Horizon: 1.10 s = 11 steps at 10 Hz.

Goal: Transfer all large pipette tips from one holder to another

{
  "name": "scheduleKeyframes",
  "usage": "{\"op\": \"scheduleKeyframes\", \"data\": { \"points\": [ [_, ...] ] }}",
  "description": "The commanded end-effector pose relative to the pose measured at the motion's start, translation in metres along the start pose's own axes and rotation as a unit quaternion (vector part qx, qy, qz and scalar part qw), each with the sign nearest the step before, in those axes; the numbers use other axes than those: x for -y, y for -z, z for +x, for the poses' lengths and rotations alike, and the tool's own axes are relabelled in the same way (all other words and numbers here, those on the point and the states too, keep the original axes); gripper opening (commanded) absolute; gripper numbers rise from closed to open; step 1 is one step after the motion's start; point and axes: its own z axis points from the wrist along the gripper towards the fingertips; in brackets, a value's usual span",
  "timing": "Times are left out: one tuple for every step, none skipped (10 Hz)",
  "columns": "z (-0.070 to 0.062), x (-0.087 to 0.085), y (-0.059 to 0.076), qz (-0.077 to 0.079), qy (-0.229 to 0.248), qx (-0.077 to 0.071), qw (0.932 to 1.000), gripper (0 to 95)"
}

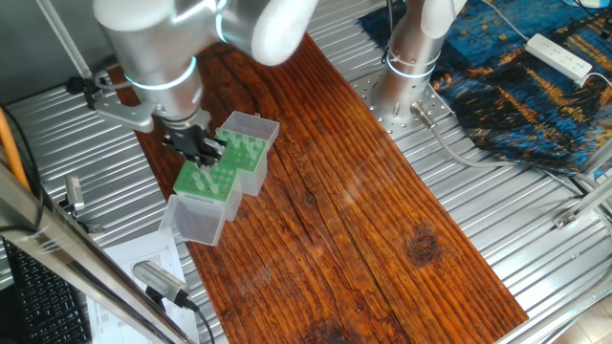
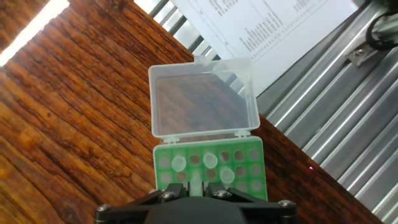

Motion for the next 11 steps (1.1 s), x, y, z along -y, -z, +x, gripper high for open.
{"op": "scheduleKeyframes", "data": {
  "points": [
    [-0.002, 0.005, 0.012, -0.002, 0.005, -0.002, 1.0, 0.0],
    [-0.002, 0.005, 0.015, -0.003, 0.006, -0.002, 1.0, 0.0],
    [-0.004, 0.006, 0.026, -0.007, 0.006, -0.001, 1.0, 0.0],
    [-0.005, 0.007, 0.034, -0.008, 0.012, -0.003, 0.9999, 0.0],
    [-0.005, 0.008, 0.04, -0.009, 0.015, -0.004, 0.9998, 0.0],
    [-0.005, 0.008, 0.048, -0.012, 0.02, -0.008, 0.9997, 0.0],
    [-0.005, 0.007, 0.054, -0.013, 0.024, -0.01, 0.9996, 0.0],
    [-0.005, 0.003, 0.06, -0.013, 0.025, -0.007, 0.9996, 0.0],
    [-0.004, -0.001, 0.066, -0.008, 0.027, -0.012, 0.9995, 0.0],
    [-0.002, -0.003, 0.069, -0.005, 0.027, -0.016, 0.9995, 0.0],
    [0.003, -0.003, 0.072, -0.006, 0.028, -0.016, 0.9994, 0.0]
  ]
}}
